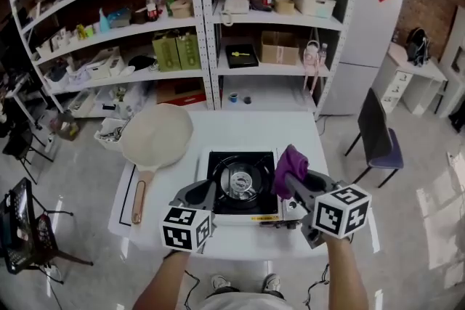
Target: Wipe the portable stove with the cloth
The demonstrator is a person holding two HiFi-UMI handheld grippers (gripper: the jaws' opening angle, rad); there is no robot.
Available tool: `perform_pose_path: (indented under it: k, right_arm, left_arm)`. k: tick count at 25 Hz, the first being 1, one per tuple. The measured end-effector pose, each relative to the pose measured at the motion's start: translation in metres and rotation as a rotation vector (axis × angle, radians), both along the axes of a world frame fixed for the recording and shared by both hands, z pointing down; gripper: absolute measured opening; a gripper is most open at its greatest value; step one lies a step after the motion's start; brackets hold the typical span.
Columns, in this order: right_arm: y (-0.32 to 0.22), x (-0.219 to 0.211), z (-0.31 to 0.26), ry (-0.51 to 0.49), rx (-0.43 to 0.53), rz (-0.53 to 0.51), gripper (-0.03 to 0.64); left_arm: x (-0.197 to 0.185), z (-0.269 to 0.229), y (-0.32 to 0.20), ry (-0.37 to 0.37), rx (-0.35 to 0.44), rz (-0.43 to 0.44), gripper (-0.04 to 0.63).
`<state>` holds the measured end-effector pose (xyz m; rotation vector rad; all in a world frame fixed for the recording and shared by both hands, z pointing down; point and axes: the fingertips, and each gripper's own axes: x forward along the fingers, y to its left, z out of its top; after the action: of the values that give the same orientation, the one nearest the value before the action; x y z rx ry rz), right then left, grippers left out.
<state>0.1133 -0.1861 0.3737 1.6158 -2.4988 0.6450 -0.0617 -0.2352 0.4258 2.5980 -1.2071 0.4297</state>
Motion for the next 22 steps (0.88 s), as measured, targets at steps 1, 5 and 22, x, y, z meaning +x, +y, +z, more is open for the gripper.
perform_pose_path:
  k: [1, 5, 22]
  right_arm:
    - [0.005, 0.009, -0.001, 0.014, 0.011, 0.012, 0.061]
    - [0.019, 0.040, -0.001, 0.122, 0.073, 0.080, 0.061]
    - [0.036, 0.067, -0.001, 0.236, 0.165, 0.067, 0.061]
  left_arm:
    - [0.003, -0.002, 0.001, -0.002, 0.006, -0.009, 0.006]
    - [0.017, -0.013, 0.007, -0.012, 0.041, -0.043, 0.006]
    - [0.038, -0.025, 0.038, -0.065, 0.097, -0.102, 0.006]
